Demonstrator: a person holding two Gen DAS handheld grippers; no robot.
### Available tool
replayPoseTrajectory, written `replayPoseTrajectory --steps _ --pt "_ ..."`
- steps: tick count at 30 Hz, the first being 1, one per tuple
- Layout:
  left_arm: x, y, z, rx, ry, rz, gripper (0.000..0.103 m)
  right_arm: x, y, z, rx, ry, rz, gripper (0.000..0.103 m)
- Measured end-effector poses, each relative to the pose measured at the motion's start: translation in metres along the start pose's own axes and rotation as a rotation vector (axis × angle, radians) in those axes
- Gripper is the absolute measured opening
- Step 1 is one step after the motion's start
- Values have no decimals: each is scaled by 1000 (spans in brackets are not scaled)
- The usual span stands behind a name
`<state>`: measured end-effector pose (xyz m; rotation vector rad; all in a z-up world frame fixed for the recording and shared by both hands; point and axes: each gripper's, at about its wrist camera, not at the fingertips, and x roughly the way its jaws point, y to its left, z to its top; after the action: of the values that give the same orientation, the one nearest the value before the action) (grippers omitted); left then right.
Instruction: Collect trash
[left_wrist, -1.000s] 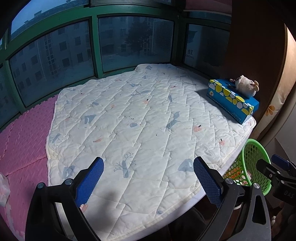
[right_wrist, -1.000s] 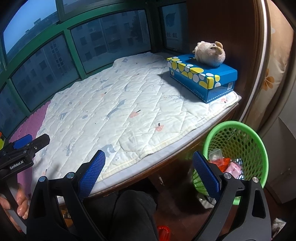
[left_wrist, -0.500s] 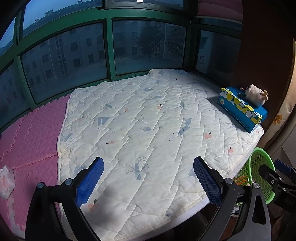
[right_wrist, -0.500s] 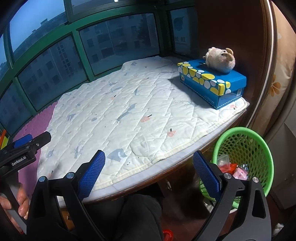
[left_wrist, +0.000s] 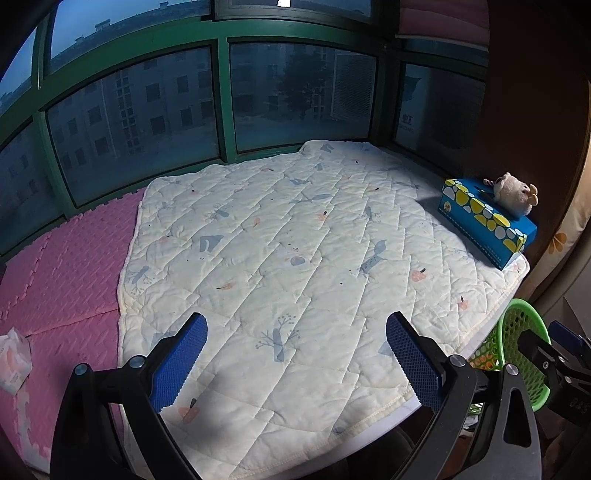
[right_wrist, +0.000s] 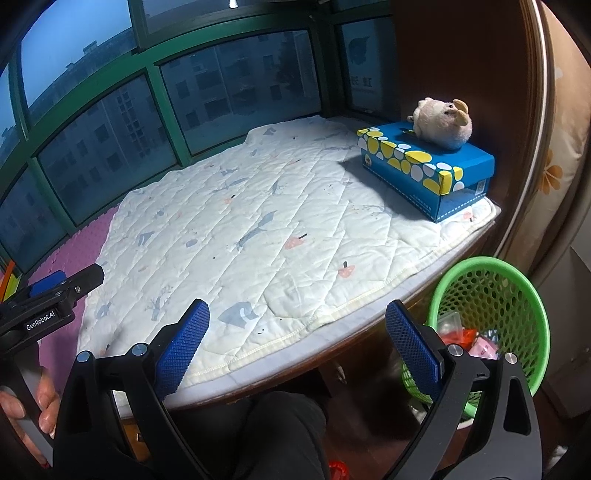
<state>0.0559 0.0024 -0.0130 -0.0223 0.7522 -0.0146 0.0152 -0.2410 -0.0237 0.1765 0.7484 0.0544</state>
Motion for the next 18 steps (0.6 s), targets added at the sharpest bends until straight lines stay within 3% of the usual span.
replayPoseTrajectory --steps 18 --pt "1 3 -3 -19 1 12 94 0 0 0 0 -5 4 95"
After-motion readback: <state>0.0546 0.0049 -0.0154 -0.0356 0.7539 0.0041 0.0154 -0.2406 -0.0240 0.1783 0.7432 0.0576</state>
